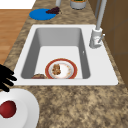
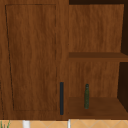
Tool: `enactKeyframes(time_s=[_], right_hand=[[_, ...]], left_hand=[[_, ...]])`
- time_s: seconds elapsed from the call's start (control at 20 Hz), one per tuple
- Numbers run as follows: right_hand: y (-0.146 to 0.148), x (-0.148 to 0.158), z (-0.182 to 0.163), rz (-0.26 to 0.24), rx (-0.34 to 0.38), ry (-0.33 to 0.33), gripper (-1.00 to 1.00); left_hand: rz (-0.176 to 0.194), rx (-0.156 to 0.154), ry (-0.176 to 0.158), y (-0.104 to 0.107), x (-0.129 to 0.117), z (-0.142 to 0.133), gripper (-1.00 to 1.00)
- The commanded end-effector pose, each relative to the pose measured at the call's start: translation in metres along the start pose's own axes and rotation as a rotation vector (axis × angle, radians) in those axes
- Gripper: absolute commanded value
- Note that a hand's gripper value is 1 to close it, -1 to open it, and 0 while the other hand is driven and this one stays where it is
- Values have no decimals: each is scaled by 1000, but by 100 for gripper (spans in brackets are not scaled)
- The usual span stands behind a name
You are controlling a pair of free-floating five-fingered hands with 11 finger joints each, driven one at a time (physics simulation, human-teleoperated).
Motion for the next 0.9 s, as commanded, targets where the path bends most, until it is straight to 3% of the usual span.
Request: enactKeyframes(time_s=[0.0,0.3,0.4,0.45,0.65,0.85], right_hand=[[-14,0,12,-81,-13,95,-100],[-24,5,20,-77,-39,205,-100],[-18,7,27,-42,-59,217,-100],[-21,8,23,12,-35,190,-100],[-20,7,28,3,-38,202,-100],[-22,12,36,39,-75,222,-100]], left_hand=[[0,0,0,0,0,0,0],[0,0,0,0,0,0,0],[0,0,0,0,0,0,0],[0,0,0,0,0,0,0],[0,0,0,0,0,0,0],[0,0,0,0,0,0,0]])
